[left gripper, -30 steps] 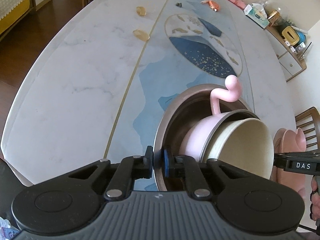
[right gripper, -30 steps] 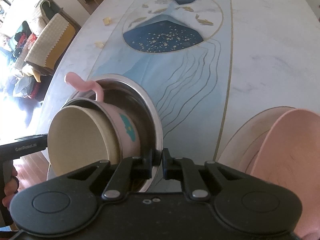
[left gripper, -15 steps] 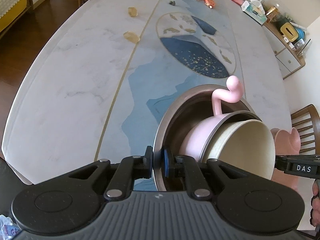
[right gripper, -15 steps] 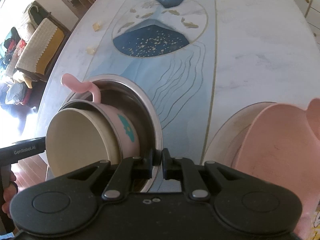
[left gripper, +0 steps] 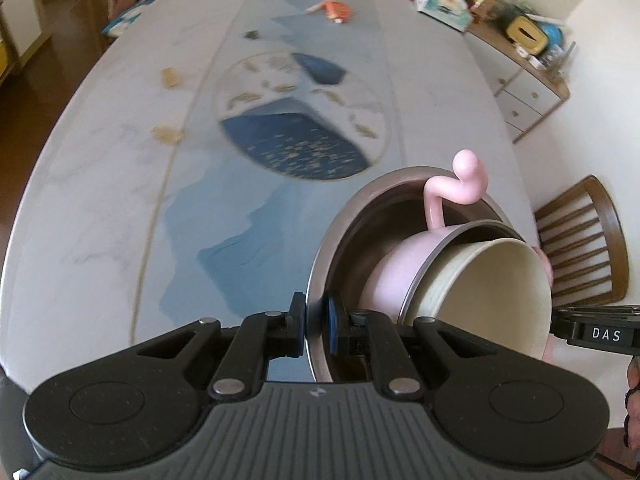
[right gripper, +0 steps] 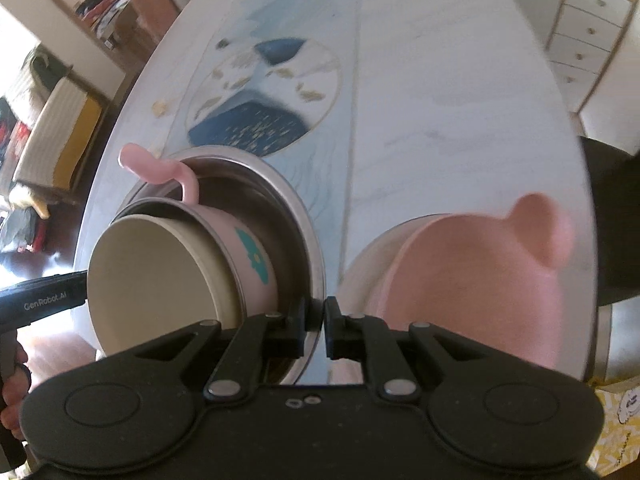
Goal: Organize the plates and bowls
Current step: 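Carry the nested steel bowl with both tools onto the pink plate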
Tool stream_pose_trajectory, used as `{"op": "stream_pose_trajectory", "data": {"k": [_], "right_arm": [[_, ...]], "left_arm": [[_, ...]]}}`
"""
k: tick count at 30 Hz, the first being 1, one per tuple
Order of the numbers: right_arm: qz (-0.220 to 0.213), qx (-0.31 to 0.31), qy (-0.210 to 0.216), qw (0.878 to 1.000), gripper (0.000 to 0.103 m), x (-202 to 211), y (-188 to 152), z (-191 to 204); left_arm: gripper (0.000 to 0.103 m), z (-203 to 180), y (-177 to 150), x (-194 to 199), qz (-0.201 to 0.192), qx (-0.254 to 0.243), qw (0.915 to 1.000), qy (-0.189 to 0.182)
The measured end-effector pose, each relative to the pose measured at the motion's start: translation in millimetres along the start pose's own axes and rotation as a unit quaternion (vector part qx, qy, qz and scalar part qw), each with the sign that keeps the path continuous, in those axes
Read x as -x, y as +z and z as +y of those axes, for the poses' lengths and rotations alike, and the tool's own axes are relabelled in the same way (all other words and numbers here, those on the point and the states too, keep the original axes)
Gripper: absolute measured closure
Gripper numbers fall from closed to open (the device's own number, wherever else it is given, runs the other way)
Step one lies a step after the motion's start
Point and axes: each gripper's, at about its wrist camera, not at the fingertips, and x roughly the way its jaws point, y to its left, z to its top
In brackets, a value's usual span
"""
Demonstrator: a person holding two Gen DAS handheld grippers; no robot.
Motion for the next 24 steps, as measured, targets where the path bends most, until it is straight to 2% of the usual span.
{"op": "stream_pose_trajectory", "data": {"k": [6, 15, 24], "right_arm": [[-0.018, -0.032, -0.014, 0.999, 0.093, 23.6, -1.3, -42.1], [-0.017, -0.079, -0.030, 0.996, 0.093, 41.4, -13.6, -115.2], [0.008, -0.098, -0.030, 0.995, 0.093, 33.3, -26.2, -160.5]], "left_arm": [[0.094, -50.1, 8.5, -10.4, 0.007, -0.037, 0.9992, -0.014], [0.093, -124.4, 3.2, -41.9, 0.033, -0.080, 0.9959, -0.027], [0.093, -164.6, -11.1, -77.5, 0.063, -0.082, 0.9944, -0.022]]}}
